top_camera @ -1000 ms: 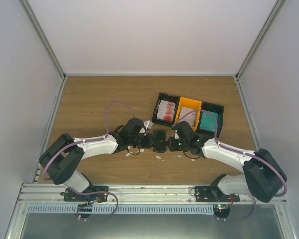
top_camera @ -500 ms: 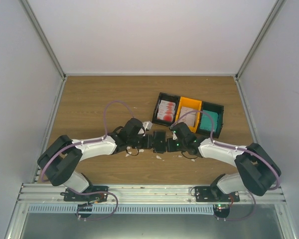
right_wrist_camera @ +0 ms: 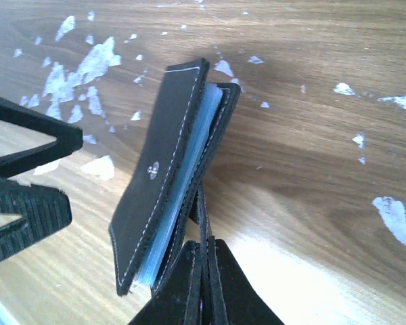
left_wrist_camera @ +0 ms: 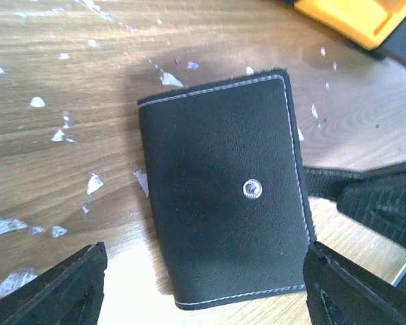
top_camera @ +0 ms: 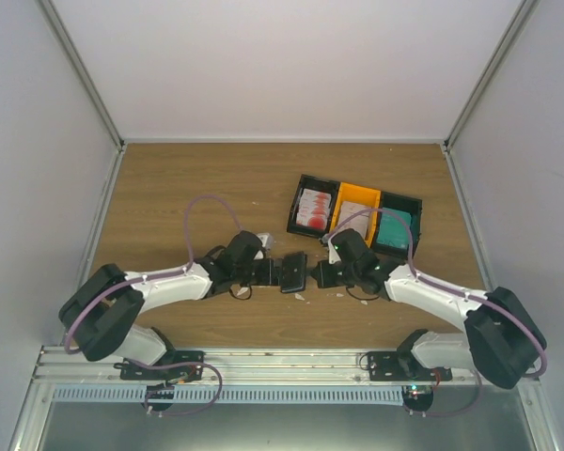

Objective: Put the credit cards into the card holder
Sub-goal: Open the card holder at the center of the board.

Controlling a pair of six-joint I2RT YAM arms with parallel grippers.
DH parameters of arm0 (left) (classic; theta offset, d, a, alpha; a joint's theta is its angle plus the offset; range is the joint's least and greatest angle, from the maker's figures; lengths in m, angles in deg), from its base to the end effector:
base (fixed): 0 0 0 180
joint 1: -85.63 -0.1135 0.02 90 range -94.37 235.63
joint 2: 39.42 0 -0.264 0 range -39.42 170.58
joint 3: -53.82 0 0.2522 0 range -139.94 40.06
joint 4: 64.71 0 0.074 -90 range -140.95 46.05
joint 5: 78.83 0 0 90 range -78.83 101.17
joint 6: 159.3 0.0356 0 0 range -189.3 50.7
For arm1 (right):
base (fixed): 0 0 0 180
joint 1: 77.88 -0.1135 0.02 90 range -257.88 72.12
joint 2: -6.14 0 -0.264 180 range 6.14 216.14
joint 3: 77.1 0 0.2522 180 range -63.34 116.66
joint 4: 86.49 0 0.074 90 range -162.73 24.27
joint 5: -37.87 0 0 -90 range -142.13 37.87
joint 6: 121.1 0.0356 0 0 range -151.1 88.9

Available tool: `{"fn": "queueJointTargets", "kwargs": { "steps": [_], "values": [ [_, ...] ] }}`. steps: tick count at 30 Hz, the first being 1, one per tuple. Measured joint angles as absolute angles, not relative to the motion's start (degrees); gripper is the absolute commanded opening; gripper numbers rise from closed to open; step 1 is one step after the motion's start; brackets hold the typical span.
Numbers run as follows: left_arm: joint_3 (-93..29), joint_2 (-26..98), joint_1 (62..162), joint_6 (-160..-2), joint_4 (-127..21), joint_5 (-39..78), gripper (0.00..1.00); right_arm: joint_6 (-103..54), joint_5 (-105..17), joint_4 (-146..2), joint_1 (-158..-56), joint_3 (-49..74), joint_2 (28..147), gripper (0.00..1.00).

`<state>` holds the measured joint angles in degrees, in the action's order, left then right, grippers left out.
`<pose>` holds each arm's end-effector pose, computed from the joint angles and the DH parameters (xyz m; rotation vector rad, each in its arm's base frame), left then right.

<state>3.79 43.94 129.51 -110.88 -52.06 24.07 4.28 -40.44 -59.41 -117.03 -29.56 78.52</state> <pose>0.1932 -0.1969 0.1590 0.1691 2.5684 -0.9188 0.1785 0.1547 0.1735 -0.1793 2.6242 0.7635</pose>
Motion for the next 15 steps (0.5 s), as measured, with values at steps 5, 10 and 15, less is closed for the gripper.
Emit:
{"fn": "queueJointTargets", "kwargs": {
  "steps": [5,10,15],
  "values": [
    [4.38,39.63,129.51,-111.32,-51.05,20.23,0.86,4.28,-37.28,-58.58,-117.03,-28.21,76.95,0.00],
    [4.90,38.27,129.51,-111.71,-50.72,19.11,0.85,4.28,-34.76,-58.71,-117.03,-26.79,77.01,0.01],
    [5.12,37.55,129.29,-111.74,-50.20,18.46,0.82,4.24,-32.53,-59.67,-117.03,-25.54,78.08,0.00]
  ]
}}
